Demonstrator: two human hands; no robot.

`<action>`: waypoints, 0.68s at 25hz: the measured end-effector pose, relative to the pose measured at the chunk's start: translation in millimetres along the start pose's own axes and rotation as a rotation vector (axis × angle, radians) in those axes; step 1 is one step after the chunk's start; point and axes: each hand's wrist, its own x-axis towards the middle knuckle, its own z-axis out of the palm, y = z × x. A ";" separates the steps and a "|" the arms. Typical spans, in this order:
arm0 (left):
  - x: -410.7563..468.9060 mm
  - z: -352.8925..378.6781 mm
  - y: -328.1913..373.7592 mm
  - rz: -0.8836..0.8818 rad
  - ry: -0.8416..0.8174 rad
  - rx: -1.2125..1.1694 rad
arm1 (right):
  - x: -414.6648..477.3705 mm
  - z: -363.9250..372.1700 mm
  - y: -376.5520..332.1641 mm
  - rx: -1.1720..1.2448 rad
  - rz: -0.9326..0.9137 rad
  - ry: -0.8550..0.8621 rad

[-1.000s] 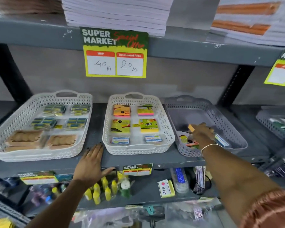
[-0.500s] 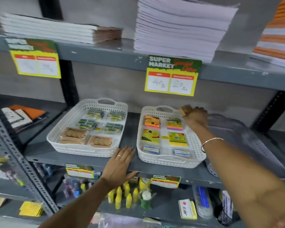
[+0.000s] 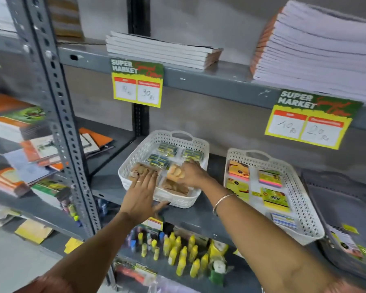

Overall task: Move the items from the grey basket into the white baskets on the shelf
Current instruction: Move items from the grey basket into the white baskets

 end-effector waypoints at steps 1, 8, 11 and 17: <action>-0.2 0.8 1.1 0.003 0.025 0.012 | 1.0 6.6 -3.7 -0.032 -0.015 -0.029; -2.6 -2.7 0.3 0.008 0.009 -0.009 | 2.2 21.0 -7.0 -0.128 -0.018 -0.093; -3.0 -3.7 -1.0 -0.001 0.031 -0.026 | -7.4 12.5 -5.6 -0.071 -0.012 -0.066; 12.4 -15.0 63.0 0.114 0.088 -0.096 | -36.3 -37.3 52.5 0.029 0.129 0.286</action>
